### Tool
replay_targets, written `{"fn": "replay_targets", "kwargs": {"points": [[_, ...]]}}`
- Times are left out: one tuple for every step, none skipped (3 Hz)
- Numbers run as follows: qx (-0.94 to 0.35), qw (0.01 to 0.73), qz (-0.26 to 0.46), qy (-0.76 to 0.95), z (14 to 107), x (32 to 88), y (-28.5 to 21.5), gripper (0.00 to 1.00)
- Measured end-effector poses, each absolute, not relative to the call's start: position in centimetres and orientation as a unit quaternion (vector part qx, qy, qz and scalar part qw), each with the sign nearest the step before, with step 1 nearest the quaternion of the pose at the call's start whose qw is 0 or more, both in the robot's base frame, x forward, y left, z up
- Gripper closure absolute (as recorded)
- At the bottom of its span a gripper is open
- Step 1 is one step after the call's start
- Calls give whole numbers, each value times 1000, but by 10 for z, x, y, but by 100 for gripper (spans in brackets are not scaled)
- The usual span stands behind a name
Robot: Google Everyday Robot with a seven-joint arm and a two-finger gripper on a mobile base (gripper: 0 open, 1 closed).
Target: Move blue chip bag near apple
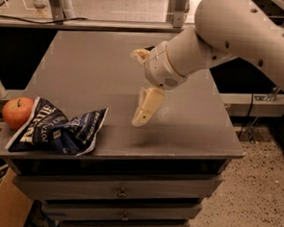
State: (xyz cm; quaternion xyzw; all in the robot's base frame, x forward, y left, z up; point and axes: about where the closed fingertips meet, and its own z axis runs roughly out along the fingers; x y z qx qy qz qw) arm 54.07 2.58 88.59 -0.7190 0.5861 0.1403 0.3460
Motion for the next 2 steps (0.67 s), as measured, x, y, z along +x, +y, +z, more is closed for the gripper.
{"fn": "replay_targets", "kwargs": {"points": [[-684, 356, 90, 630, 897, 593, -47, 0], [-684, 356, 90, 630, 897, 593, -47, 0]]}}
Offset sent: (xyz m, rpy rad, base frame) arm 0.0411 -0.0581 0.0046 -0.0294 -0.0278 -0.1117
